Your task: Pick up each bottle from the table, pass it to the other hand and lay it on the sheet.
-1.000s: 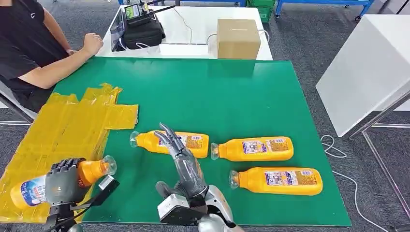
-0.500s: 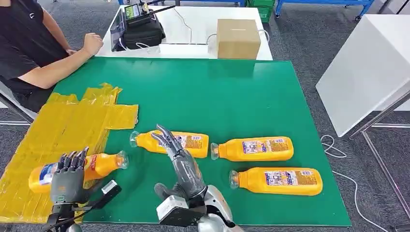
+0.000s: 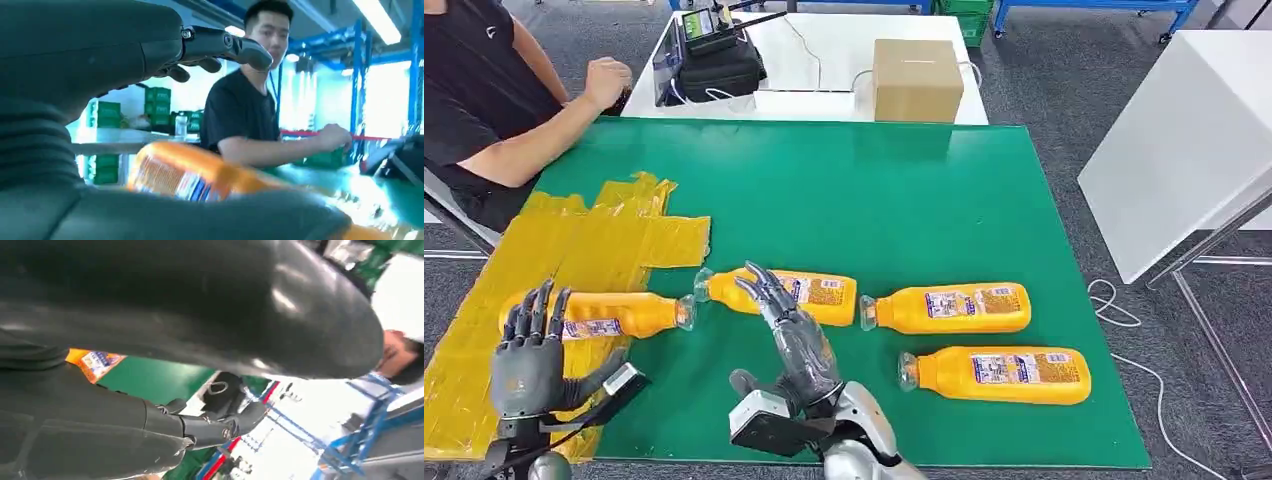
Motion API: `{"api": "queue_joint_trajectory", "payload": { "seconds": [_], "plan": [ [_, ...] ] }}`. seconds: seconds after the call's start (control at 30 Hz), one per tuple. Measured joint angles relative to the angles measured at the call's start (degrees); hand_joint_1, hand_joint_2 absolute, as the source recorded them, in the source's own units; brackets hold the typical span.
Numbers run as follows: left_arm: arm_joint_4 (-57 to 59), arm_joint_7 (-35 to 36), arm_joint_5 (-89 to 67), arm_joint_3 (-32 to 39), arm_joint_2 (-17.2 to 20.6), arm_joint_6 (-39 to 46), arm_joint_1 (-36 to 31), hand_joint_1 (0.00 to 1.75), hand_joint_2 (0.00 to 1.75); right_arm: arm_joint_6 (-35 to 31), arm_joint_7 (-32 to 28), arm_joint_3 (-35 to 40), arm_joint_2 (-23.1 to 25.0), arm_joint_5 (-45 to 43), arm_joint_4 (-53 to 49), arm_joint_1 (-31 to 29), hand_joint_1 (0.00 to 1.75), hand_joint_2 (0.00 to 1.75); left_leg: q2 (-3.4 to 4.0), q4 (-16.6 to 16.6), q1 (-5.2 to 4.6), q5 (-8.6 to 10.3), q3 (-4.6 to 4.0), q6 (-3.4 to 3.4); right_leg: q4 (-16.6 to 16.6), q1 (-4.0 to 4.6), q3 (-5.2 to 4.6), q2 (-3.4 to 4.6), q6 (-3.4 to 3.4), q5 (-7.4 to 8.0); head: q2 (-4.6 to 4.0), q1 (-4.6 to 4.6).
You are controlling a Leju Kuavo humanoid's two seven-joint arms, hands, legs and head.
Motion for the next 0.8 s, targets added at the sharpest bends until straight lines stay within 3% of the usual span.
{"api": "queue_joint_trajectory", "payload": {
  "seconds": [0.07,0.17,0.3,0.4,0.5,0.67,0.8],
  "plan": [
    [-0.51,-8.24,6.39,4.63,-2.36,0.02,-1.78,0.00,0.00,-2.83,1.34,0.11,0.64,1.43,2.22,-1.06,0.00,1.75,0.01,0.00,0.00,0.00,0.00,0.00,0.00,-0.01,0.02,0.00,0.00,0.00,0.00,0.00],
    [-1.25,-10.98,15.95,7.97,-4.43,0.02,-2.88,0.00,0.00,-5.63,3.44,0.13,1.45,3.40,4.91,-2.23,0.00,1.75,0.00,0.01,-0.01,0.00,0.01,0.00,0.00,-0.01,0.01,0.00,0.01,0.01,0.00,0.00],
    [-7.79,-11.39,58.38,-0.77,-4.28,-1.34,0.78,0.00,0.00,-11.90,12.01,-0.40,2.45,11.14,9.41,-4.40,0.00,1.75,0.02,0.02,-0.01,0.00,0.00,0.00,0.00,-0.01,-0.03,0.02,0.01,0.01,0.00,-0.04],
    [-14.70,-11.76,82.33,-8.89,-4.43,-3.13,4.41,0.00,0.00,-12.36,13.27,-1.64,3.30,13.30,12.45,-5.92,0.00,1.75,-0.13,0.02,-0.01,0.00,0.00,0.00,0.00,-0.01,0.00,-0.03,0.00,-0.02,0.00,-0.02],
    [-18.34,-11.76,79.97,-12.69,-4.80,-3.92,6.46,0.00,0.00,-12.51,13.34,-2.38,3.70,13.73,14.04,-6.31,0.00,1.75,-0.13,0.02,-0.01,0.00,-0.05,0.00,0.00,-0.01,0.00,-0.02,0.00,-0.02,0.00,0.00],
    [-25.45,-11.74,74.03,-15.77,-5.35,-14.30,8.26,0.00,0.00,-12.18,20.99,-3.54,4.75,20.80,19.00,-9.20,0.00,1.75,-0.10,0.02,-0.01,0.01,-0.04,0.00,0.00,-0.01,-0.02,-0.02,0.00,0.03,0.00,-0.04],
    [-30.47,-11.76,73.70,-18.24,-6.40,-14.91,9.34,0.00,0.00,-10.24,23.68,-4.37,5.18,21.97,22.28,-12.11,0.00,1.75,-0.12,0.02,0.00,0.07,-0.04,0.04,0.00,-0.01,0.00,-0.02,0.01,0.04,0.00,-0.02]
  ]
}}
